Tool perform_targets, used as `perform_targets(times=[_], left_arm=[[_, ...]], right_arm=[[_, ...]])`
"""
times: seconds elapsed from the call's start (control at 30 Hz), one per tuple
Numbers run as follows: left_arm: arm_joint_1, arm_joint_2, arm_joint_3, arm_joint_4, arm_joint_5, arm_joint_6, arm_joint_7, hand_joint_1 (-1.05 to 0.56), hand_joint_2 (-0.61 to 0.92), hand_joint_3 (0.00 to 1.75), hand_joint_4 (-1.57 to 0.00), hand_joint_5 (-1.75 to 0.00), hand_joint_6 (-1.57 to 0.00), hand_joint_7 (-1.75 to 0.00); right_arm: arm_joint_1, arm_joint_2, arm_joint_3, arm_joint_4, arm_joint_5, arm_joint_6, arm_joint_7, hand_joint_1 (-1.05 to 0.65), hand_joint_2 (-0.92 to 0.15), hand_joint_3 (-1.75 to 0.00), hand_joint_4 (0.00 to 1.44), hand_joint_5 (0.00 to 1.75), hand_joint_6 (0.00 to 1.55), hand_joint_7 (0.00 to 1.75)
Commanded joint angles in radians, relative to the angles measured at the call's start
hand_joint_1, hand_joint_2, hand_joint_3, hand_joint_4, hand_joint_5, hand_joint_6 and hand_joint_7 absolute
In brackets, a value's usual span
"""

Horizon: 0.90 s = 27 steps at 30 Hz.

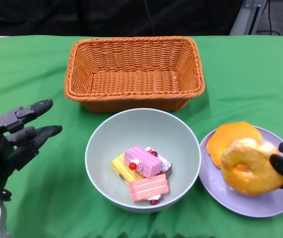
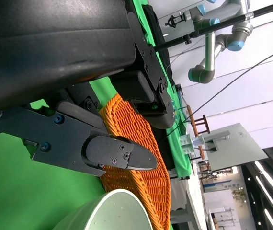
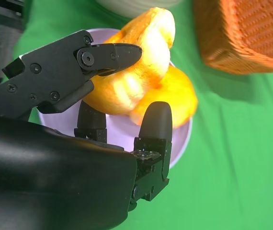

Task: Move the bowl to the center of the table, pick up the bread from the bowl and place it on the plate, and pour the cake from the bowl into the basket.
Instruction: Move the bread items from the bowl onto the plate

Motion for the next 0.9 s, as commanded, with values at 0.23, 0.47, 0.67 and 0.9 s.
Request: perform_targets(times=[0.23,0.47,0.67,0.9], left_arm=[[0.015,0.025,-0.011,0.002,0.030,-0.023,0.027,-0.48,0.92,0.20,-1.15,-0.03,-0.88,0.00],[0.020,0.025,-0.017,-0.003,0.044,-0.023,0.042,-0.50,0.92,0.20,-1.15,-0.02,-0.88,0.00],[0.024,0.026,-0.018,-0.007,0.051,-0.024,0.048,-0.50,0.92,0.21,-1.15,-0.02,-0.88,0.00],[0.029,0.030,-0.026,-0.009,0.055,-0.029,0.051,-0.50,0.92,0.21,-1.14,-0.02,-0.89,0.00]], right_arm=[[-0.003,-0.038,0.052,0.039,-0.051,-0.004,0.052,-0.02,-0.92,-0.60,0.23,1.75,0.12,1.56],[-0.014,-0.024,0.096,0.076,-0.120,-0.050,0.037,-0.01,-0.92,-0.53,0.19,1.75,0.18,1.46],[-0.005,-0.026,0.142,0.096,-0.193,-0.135,0.031,-0.03,-0.92,-0.47,0.17,1.68,0.27,1.21],[0.015,-0.004,0.171,0.079,-0.279,-0.198,-0.015,-0.10,-0.92,-0.40,0.28,1.43,0.42,0.83]])
